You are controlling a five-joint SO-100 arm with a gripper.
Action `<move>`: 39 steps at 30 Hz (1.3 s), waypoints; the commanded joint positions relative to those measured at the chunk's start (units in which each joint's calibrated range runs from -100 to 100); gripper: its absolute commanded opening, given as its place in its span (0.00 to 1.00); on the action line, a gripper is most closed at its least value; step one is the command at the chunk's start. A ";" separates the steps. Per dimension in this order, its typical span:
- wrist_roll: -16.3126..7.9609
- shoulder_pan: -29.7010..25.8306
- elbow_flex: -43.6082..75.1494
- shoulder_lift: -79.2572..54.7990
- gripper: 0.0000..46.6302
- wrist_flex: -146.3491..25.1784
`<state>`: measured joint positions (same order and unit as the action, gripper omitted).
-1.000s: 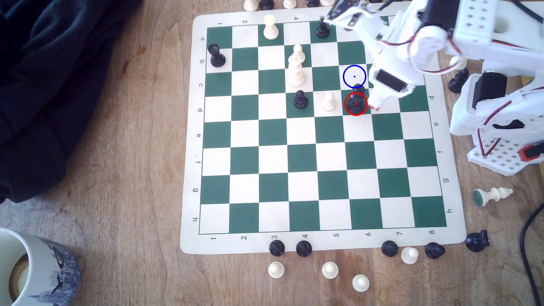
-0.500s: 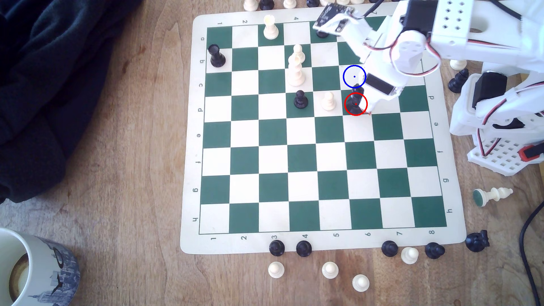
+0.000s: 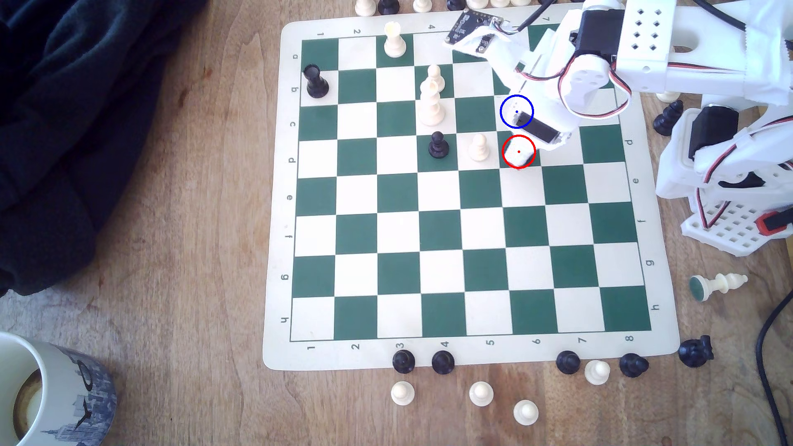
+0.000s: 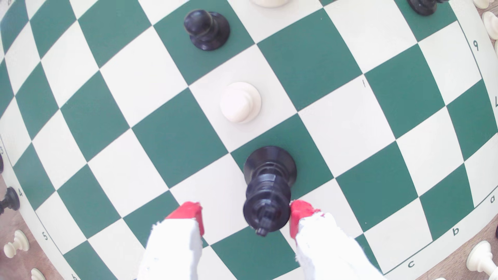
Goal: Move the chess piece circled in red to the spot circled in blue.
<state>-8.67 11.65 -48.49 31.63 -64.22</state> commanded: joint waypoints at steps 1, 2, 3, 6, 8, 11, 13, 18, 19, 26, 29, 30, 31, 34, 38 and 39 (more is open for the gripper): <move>0.20 -0.27 0.25 0.97 0.37 0.83; 0.20 -0.27 0.25 0.97 0.37 0.83; 0.24 -0.27 0.25 1.05 0.36 0.91; 0.24 0.20 0.25 0.88 0.35 1.49; 0.29 0.20 0.16 0.88 0.35 1.57; 0.29 0.35 0.16 0.71 0.34 1.98; 0.29 0.43 0.07 0.71 0.33 2.22; 0.34 0.67 -1.02 0.80 0.27 2.63; 0.34 0.67 -1.11 0.88 0.27 2.80; 0.34 1.14 -1.38 1.73 0.26 3.62; 0.34 0.98 -1.38 1.90 0.25 3.70; 0.34 0.90 -1.38 1.99 0.24 3.70; 0.34 0.82 -1.20 2.07 0.21 3.70; 0.34 0.82 -1.02 2.33 0.16 3.70; 0.29 1.14 -0.74 2.58 0.10 3.78; 0.29 1.14 -0.74 2.58 0.10 3.70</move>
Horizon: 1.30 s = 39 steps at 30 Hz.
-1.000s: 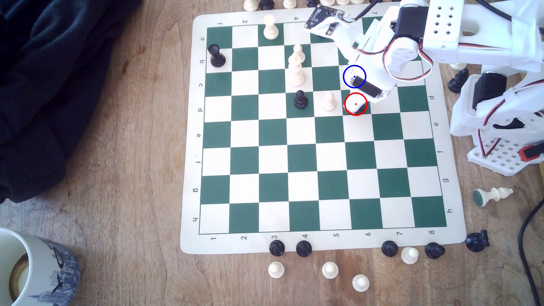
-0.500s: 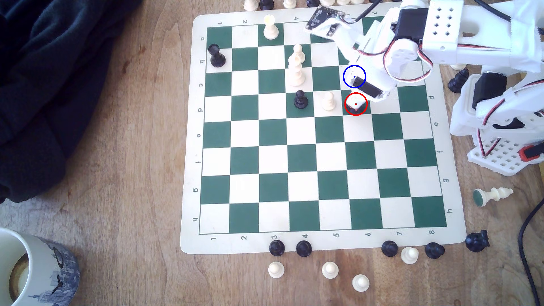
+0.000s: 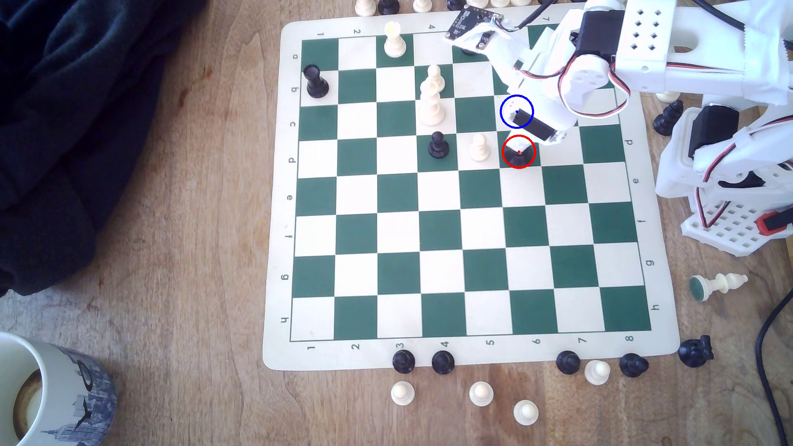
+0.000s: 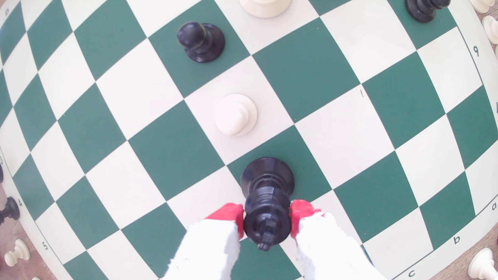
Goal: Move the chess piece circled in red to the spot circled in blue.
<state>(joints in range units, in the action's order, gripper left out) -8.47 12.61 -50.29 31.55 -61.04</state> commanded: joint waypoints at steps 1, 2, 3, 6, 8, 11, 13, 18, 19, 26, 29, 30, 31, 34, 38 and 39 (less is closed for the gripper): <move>0.10 0.18 1.16 2.92 0.08 0.43; 0.10 0.18 1.34 3.09 0.07 0.35; 0.10 0.18 1.43 3.17 0.07 0.18; -0.05 0.18 3.06 3.77 0.04 -1.13; -0.05 0.18 4.24 4.02 0.03 -2.19; 0.05 0.80 7.50 4.19 0.02 -4.57; 0.10 1.35 9.22 4.11 0.01 -5.55; 0.20 2.68 14.39 3.68 0.01 -8.91; 0.34 3.31 16.20 3.09 0.01 -9.73; 1.03 6.59 19.29 -0.05 0.01 -10.71; 1.27 8.00 16.93 -1.33 0.01 -8.66; 1.37 8.39 16.11 -1.41 0.01 -7.84; 1.42 8.78 15.30 -1.49 0.01 -7.02; 1.51 9.72 12.94 -2.09 0.01 -4.24; 1.56 9.56 10.95 -3.02 0.01 -2.76; 1.56 9.56 10.67 -3.19 0.01 -2.44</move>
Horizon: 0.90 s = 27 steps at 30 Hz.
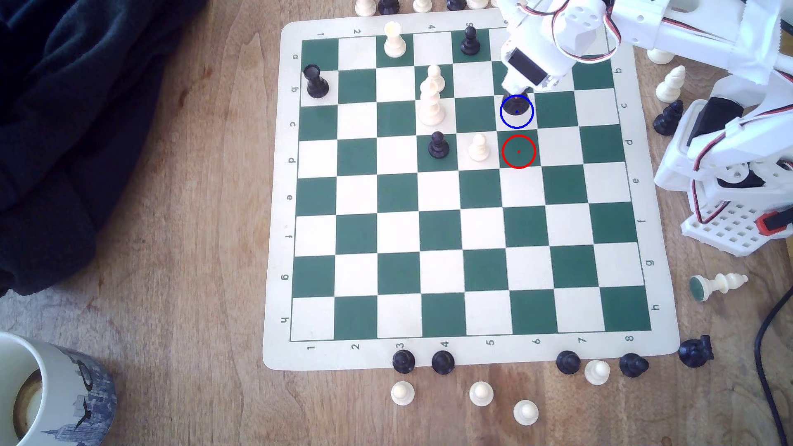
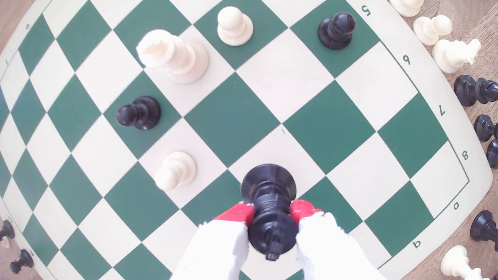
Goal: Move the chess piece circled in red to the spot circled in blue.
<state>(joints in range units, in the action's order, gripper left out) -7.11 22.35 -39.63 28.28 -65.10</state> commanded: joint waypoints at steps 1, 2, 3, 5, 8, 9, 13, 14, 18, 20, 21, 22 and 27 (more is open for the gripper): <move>0.20 -0.25 -0.35 -0.09 0.01 2.04; 0.20 -0.25 -1.17 -0.60 0.01 3.02; 0.20 -0.17 -1.71 -0.94 0.01 3.67; 0.24 -0.09 -2.71 -1.28 0.01 4.90; 0.68 0.14 -3.71 -2.22 0.01 6.46; 0.68 0.14 -3.71 -2.30 0.01 6.62; 1.03 0.46 -3.71 -2.81 0.01 7.20; 1.07 0.61 -3.71 -2.90 0.01 7.28; 1.37 1.32 -3.71 -4.00 0.01 7.85; 1.47 1.47 -3.89 -4.08 0.01 8.02; 1.47 1.55 -3.89 -4.17 0.01 8.10; 1.47 1.55 -3.89 -4.25 0.01 8.10; 1.51 1.63 -3.89 -4.68 0.01 8.67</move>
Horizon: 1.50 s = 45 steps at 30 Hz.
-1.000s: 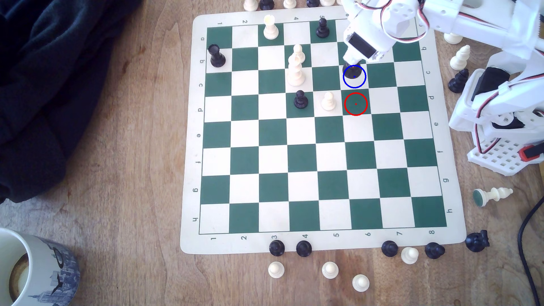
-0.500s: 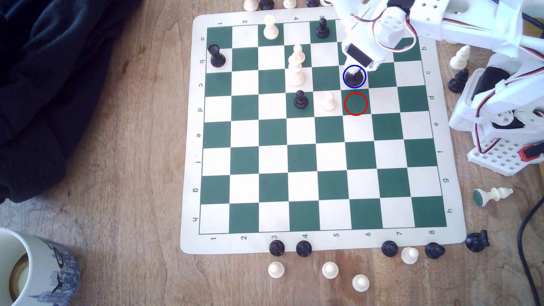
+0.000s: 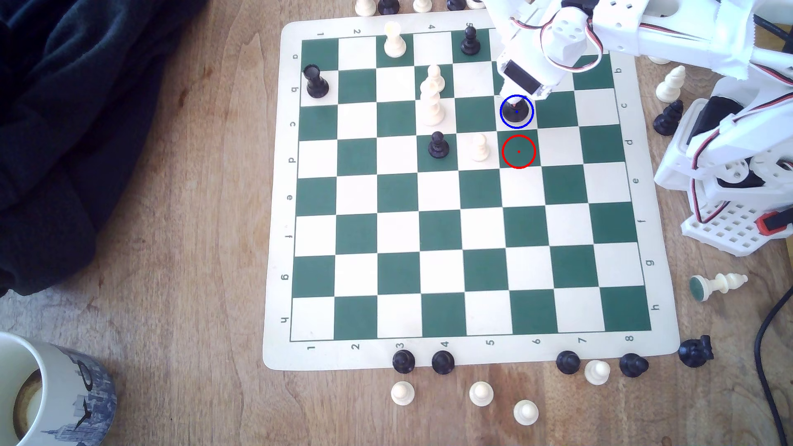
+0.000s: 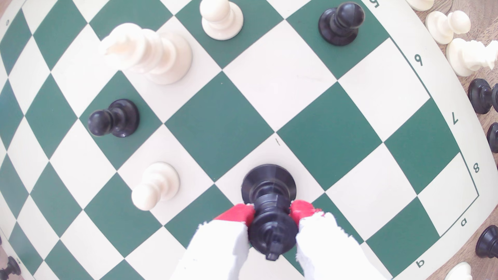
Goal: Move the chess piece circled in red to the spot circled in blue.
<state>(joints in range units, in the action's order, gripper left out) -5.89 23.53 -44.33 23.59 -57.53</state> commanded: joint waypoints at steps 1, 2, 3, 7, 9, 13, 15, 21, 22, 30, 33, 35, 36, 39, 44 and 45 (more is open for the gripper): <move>0.29 0.45 0.63 -0.33 0.01 1.35; 0.29 0.45 0.54 -0.41 0.01 1.43; 0.34 0.45 0.45 -0.50 0.01 1.59; 0.44 0.76 -0.10 -0.84 0.01 2.17; 0.54 0.84 -0.10 -0.92 0.01 2.25; 0.68 0.92 -0.19 -1.18 0.01 2.25; 0.68 0.84 -0.19 -1.60 0.01 2.33; 0.68 1.07 -0.55 -1.85 0.22 3.07; 0.68 1.15 -0.55 -1.77 0.26 3.15; 0.68 1.86 -1.09 2.73 0.45 1.76; 0.68 1.93 -0.91 5.87 0.46 -1.03; 0.98 2.01 -0.64 7.74 0.46 -3.16; 0.98 2.01 -0.28 9.44 0.46 -4.88; 0.98 1.39 -0.46 14.19 0.47 -8.32; 0.98 -0.65 -1.00 23.27 0.46 -15.20; 0.98 -1.43 -1.00 27.52 0.46 -17.16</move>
<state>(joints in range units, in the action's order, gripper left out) -5.01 23.30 -46.32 40.85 -70.60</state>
